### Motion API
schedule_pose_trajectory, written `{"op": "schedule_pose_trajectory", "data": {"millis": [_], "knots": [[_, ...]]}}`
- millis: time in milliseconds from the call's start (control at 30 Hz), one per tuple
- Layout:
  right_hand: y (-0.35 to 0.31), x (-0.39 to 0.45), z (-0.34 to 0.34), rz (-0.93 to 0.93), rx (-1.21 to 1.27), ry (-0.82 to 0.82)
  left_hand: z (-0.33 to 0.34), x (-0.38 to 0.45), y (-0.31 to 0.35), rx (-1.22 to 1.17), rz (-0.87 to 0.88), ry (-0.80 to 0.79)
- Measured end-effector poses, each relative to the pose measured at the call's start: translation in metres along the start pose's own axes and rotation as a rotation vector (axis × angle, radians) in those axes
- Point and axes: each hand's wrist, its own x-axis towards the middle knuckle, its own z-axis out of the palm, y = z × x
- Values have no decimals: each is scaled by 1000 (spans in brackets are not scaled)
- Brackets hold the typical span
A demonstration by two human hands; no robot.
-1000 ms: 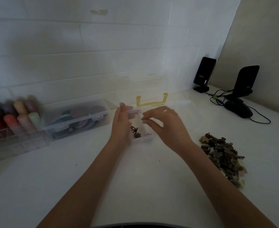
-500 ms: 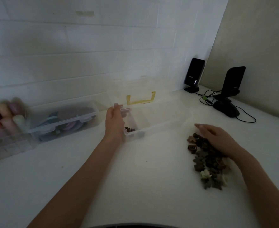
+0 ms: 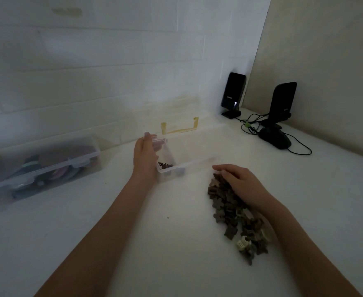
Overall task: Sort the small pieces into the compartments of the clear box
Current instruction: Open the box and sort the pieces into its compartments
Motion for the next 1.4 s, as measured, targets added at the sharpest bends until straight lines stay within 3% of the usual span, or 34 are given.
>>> {"op": "schedule_pose_trajectory", "data": {"millis": [233, 533, 833, 1100, 1300, 1400], "knots": [[0, 2, -5, -59, -129, -28, 0, 2, -3, -6, 7, -11], [-11, -1, 5, -80, -73, -40, 0, 0, -3, 19, 67, -27], [-29, 5, 22, -120, -295, -40, 2, -7, -2, 26, 115, -49], [-34, -1, 25, -264, -161, 27, -5, -6, 2, 63, 116, -138], [-38, -9, 19, -349, 189, 233, -14, -3, 7, 93, 161, -258], [-37, -8, 18, -317, 245, 290, -23, 1, 12, 93, 245, -321]]}}
